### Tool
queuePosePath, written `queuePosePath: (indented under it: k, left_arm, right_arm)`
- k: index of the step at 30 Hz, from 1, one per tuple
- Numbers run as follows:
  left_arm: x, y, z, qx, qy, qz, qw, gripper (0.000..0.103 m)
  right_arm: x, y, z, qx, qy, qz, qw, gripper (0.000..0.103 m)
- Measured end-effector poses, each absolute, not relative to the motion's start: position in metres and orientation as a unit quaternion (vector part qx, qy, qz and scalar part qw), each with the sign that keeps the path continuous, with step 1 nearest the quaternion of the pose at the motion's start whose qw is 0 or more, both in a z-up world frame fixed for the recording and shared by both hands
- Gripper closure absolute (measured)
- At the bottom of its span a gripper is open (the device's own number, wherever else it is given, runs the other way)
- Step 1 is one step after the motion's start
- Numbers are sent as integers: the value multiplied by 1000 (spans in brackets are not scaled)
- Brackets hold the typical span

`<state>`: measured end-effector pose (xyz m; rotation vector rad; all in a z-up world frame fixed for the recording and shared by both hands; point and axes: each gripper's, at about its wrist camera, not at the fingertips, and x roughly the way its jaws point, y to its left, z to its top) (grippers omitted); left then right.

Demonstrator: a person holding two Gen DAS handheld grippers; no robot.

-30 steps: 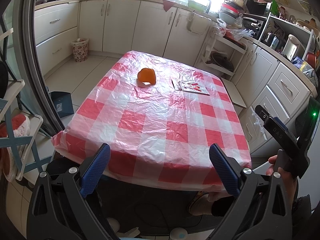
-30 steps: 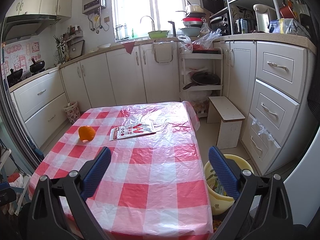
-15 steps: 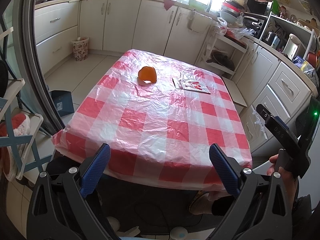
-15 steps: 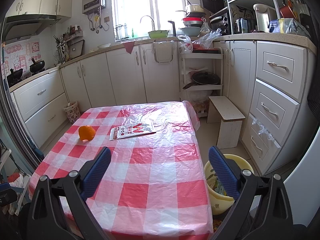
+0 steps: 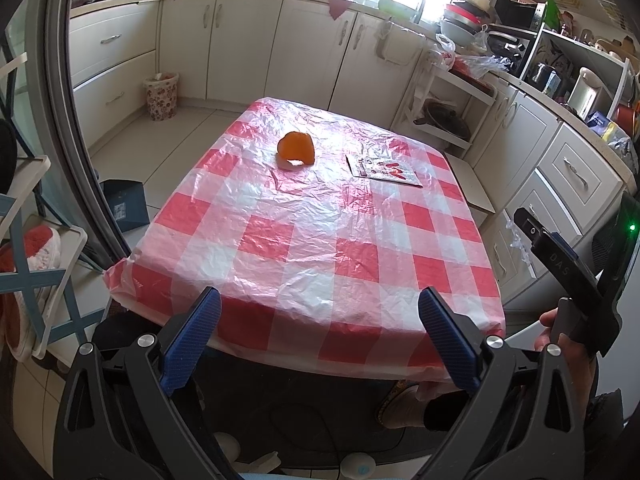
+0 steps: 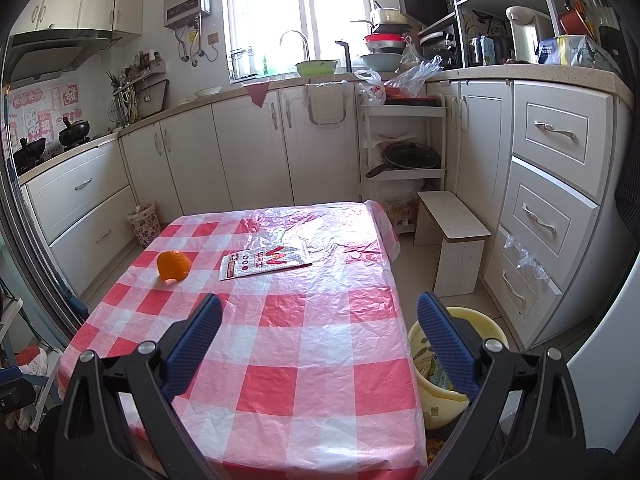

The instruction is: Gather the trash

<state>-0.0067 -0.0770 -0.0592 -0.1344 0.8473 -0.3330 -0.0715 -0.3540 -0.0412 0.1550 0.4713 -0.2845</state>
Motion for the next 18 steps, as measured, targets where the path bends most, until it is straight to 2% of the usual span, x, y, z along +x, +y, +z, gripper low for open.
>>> queuePosePath:
  k: [18]
  left_arm:
    - [-7,-76,-59,-65,409,-160,896,8]
  right_arm:
    - [-71,-354,-41,77,232,-140,960,9]
